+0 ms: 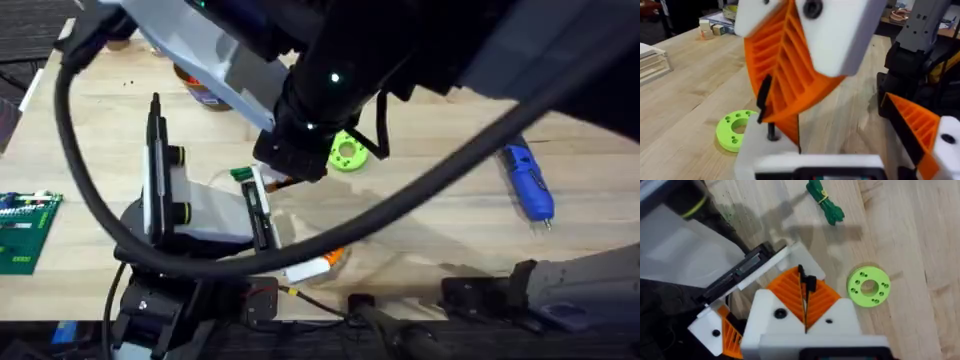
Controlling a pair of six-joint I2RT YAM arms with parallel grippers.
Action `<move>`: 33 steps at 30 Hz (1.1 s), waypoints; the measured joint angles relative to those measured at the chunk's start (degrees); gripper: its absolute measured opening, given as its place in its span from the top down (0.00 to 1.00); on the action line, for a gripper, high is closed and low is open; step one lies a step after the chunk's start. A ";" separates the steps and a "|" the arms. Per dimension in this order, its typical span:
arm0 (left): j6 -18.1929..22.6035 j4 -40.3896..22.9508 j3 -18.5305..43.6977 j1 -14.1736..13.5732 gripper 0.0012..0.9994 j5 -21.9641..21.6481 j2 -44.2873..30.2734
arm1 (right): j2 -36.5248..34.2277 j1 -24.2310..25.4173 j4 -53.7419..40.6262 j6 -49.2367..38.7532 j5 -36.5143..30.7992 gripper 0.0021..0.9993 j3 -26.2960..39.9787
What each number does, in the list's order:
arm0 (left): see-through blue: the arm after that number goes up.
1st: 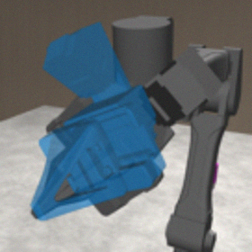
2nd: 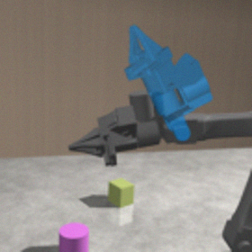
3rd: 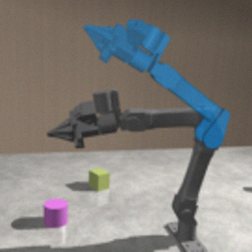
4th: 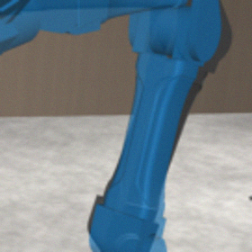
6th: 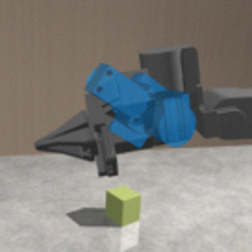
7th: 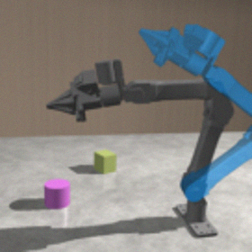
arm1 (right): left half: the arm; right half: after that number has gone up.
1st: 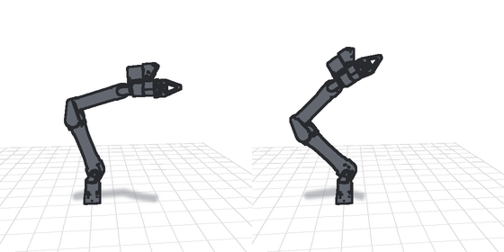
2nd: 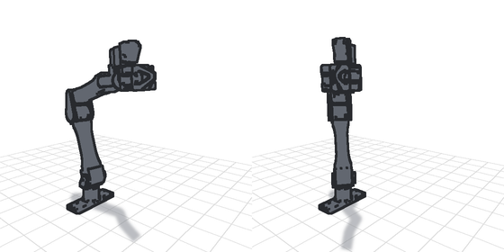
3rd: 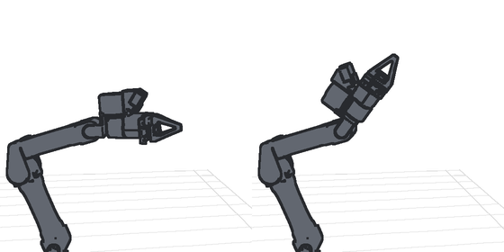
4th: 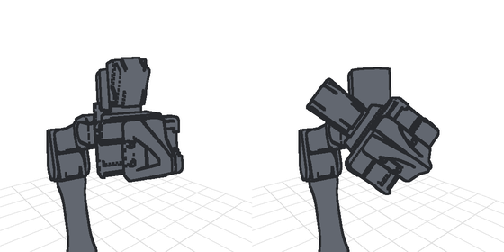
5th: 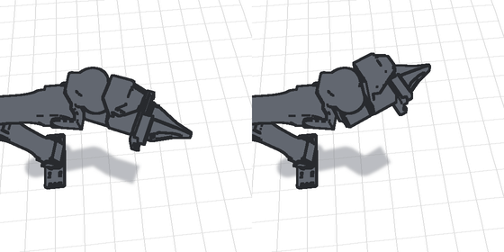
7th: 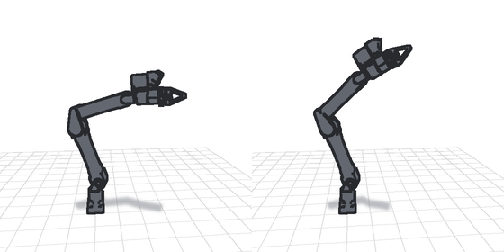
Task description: Pick up the gripper from the table and insert it into the empty holder that is missing its gripper. Then pick up a screw, insert it into the mounting hole, and use the screwdriver to tighten it. Finally, clean up the table by picking up the vegetable and placing it into the bucket.
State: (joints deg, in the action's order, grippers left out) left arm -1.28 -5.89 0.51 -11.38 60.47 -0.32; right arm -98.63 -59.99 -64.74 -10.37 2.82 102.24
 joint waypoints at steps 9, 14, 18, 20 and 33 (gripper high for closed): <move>0.00 -0.01 0.00 0.00 0.01 -0.02 0.00 | -0.02 0.00 -0.10 0.00 -0.01 0.99 0.00; 0.00 0.00 0.00 0.00 0.01 0.00 0.00 | -0.02 0.00 -0.12 0.02 -0.01 0.99 0.02; 0.00 0.00 0.00 0.00 0.01 0.00 0.00 | 0.00 0.00 -0.12 0.02 -0.01 0.99 0.02; 0.00 0.00 0.00 0.00 0.01 -0.02 0.00 | 0.00 0.00 -0.14 0.02 -0.01 0.99 0.02; 0.00 -0.02 0.00 0.00 0.01 -0.02 0.00 | -0.02 0.00 -0.75 0.02 -0.01 0.99 0.04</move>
State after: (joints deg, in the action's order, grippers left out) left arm -1.28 -5.91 0.51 -11.38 60.45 -0.32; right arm -98.64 -59.99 -65.49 -10.35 2.81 102.28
